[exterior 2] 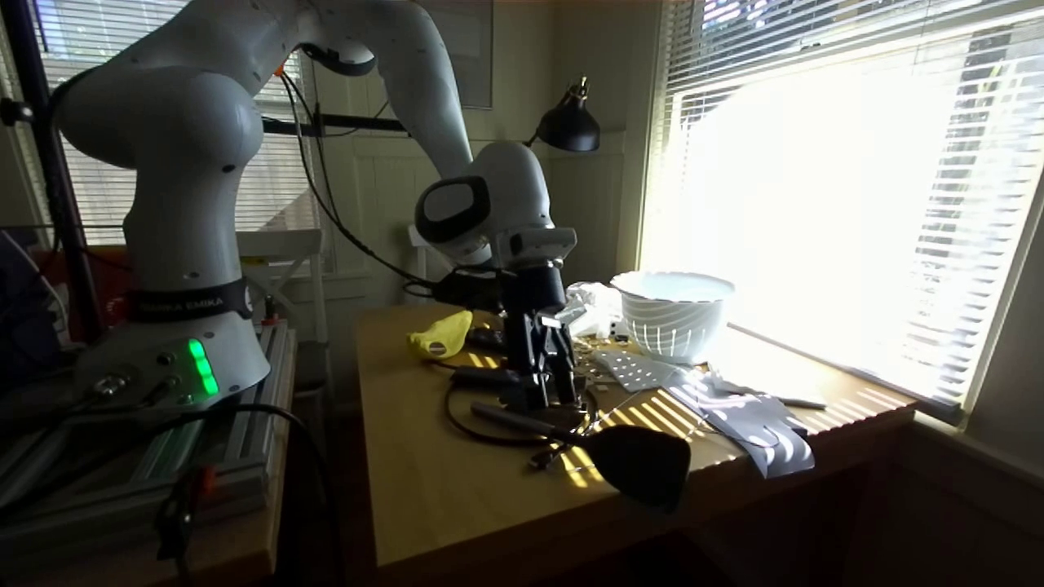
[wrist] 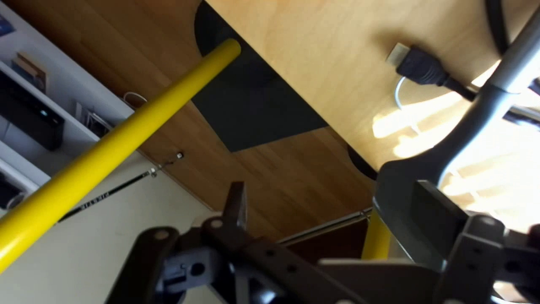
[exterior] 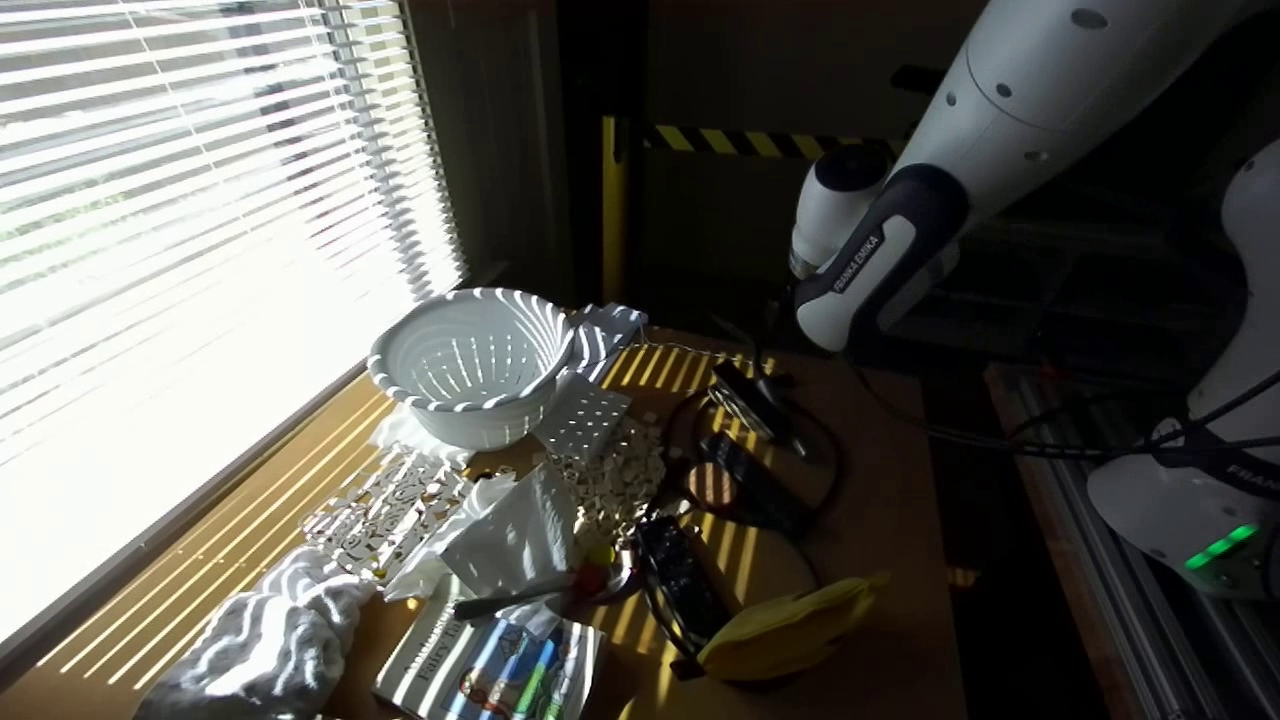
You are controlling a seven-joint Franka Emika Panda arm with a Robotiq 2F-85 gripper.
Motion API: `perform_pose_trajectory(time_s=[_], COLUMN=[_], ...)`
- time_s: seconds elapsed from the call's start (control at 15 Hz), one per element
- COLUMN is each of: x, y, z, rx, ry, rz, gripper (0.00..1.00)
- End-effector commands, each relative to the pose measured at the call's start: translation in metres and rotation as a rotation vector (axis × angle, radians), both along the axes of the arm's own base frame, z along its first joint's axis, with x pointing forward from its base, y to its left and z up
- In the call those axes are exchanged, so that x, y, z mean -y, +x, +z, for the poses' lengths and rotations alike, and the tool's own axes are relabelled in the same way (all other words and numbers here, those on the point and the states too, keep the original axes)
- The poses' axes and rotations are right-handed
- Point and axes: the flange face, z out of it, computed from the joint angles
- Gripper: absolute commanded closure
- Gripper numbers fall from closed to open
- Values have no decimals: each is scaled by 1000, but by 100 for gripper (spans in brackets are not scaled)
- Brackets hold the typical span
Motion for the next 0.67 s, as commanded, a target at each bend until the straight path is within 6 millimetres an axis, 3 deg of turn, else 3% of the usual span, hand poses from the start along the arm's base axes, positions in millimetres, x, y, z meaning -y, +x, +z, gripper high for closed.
perform_pose_trajectory(time_s=[0.0,0.33,0.6], x=[19,21,15], y=[17,53,93], z=[7,7,4], rx=[46,48,57], ry=[140,228,267], rz=[-49,-104,-162], gripper=[0,0,0])
